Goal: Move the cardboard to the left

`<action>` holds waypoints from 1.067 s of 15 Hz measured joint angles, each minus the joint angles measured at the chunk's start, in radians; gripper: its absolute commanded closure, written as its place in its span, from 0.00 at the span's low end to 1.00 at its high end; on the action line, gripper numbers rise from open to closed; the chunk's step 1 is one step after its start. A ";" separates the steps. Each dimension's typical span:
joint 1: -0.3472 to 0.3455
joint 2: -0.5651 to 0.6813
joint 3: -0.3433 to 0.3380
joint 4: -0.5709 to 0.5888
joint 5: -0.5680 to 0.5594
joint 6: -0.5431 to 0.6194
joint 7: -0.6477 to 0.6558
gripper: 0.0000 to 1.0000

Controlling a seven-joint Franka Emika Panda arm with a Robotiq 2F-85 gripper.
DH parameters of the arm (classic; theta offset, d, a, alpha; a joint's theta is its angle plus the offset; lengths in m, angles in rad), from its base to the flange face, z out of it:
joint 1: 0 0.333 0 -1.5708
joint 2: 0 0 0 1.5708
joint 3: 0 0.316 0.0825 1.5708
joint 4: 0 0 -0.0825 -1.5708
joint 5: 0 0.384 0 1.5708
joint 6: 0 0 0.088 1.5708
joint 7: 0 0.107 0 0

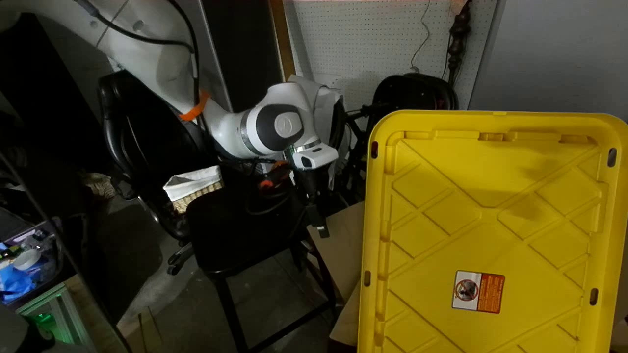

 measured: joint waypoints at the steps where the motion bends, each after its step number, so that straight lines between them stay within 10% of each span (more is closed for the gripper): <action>1: 0.000 0.004 -0.005 0.000 0.000 0.009 0.000 0.69; 6: -0.003 0.006 -0.036 -0.001 0.000 0.055 -0.006 1.00; 16: -0.011 -0.044 -0.058 -0.054 0.002 0.181 -0.081 0.99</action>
